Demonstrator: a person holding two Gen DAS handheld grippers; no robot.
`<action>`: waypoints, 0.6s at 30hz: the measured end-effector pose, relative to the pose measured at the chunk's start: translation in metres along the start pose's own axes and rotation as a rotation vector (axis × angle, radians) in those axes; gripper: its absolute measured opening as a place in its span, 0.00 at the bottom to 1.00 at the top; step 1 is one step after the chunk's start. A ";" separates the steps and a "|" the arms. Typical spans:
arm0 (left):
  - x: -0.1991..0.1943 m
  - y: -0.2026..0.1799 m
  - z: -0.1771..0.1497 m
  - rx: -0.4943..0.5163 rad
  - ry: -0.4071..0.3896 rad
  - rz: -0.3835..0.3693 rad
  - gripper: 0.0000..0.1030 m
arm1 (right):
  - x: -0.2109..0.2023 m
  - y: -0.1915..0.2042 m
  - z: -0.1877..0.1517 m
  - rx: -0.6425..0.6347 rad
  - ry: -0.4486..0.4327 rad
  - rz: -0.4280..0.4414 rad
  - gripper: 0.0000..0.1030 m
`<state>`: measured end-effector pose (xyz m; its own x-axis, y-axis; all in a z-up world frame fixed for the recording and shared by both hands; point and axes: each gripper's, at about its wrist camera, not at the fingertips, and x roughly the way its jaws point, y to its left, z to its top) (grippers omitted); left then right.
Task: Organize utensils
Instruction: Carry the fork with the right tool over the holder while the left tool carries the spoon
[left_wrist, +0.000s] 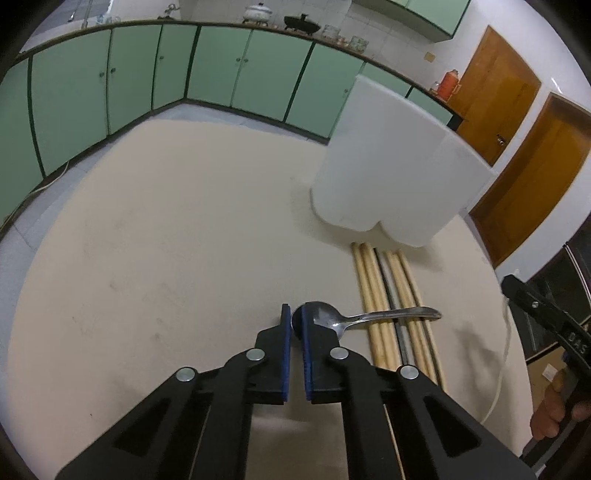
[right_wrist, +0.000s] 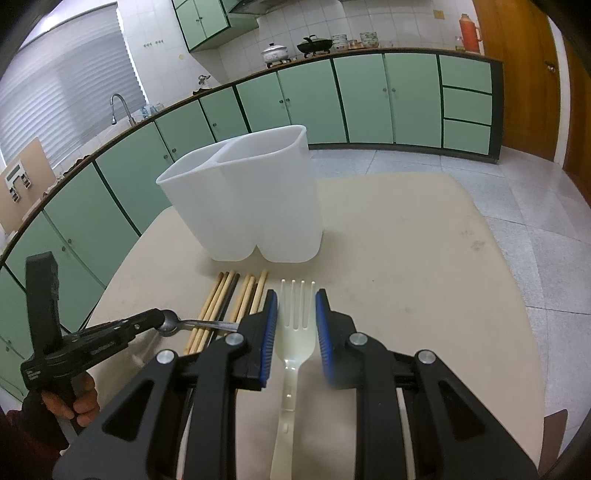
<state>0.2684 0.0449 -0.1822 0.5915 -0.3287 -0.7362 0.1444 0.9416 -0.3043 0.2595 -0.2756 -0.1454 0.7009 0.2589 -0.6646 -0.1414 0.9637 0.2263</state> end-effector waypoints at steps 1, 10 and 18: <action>-0.004 -0.003 0.001 0.009 -0.017 0.002 0.04 | 0.000 0.000 0.000 0.000 0.000 -0.001 0.20; -0.063 -0.032 0.027 0.109 -0.209 0.003 0.02 | -0.017 0.001 0.017 -0.011 -0.055 0.002 0.20; -0.102 -0.065 0.049 0.211 -0.313 0.006 0.02 | -0.041 0.006 0.053 -0.028 -0.163 0.023 0.19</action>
<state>0.2377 0.0213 -0.0574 0.8019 -0.3154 -0.5074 0.2809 0.9486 -0.1457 0.2671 -0.2842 -0.0785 0.8008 0.2694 -0.5350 -0.1769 0.9597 0.2185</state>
